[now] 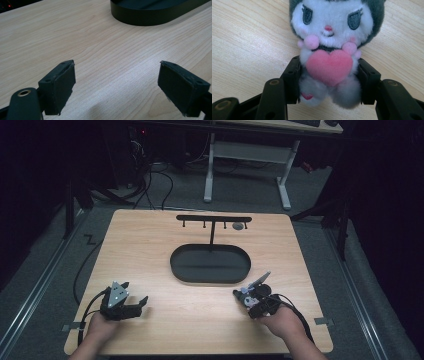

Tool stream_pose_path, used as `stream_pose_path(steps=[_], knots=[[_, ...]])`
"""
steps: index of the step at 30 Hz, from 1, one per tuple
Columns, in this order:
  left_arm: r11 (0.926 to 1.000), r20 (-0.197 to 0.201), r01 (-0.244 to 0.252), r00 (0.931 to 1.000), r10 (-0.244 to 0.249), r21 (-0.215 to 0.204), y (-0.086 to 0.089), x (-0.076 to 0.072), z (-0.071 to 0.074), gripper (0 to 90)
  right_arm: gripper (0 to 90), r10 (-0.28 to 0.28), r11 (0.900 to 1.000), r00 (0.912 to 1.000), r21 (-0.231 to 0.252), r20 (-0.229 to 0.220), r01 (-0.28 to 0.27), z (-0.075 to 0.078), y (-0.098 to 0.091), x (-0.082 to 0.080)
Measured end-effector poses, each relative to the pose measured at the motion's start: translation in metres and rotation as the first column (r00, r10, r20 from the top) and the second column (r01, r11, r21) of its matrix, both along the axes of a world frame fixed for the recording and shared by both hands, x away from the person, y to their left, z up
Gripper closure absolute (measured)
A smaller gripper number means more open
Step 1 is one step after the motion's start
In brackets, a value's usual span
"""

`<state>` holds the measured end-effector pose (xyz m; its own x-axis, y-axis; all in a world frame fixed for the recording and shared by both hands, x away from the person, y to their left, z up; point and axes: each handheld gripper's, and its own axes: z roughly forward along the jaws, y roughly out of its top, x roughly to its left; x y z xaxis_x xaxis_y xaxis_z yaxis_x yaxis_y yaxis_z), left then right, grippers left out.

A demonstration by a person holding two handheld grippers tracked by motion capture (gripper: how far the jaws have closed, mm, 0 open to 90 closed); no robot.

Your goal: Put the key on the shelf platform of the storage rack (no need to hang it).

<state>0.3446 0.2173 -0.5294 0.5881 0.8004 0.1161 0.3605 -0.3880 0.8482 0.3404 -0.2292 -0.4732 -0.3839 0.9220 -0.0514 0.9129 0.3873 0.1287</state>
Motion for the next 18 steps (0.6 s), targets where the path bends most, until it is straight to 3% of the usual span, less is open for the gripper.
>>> stream_pose_path(steps=[18], knots=[[1.0,-0.001,0.001,1.0,-0.001,0.001,0.0,0.0,0.0,15.4,48.1,-0.002,0.9998,0.996,0.021,0.09,0.0,0.033,0.005,0.009]])
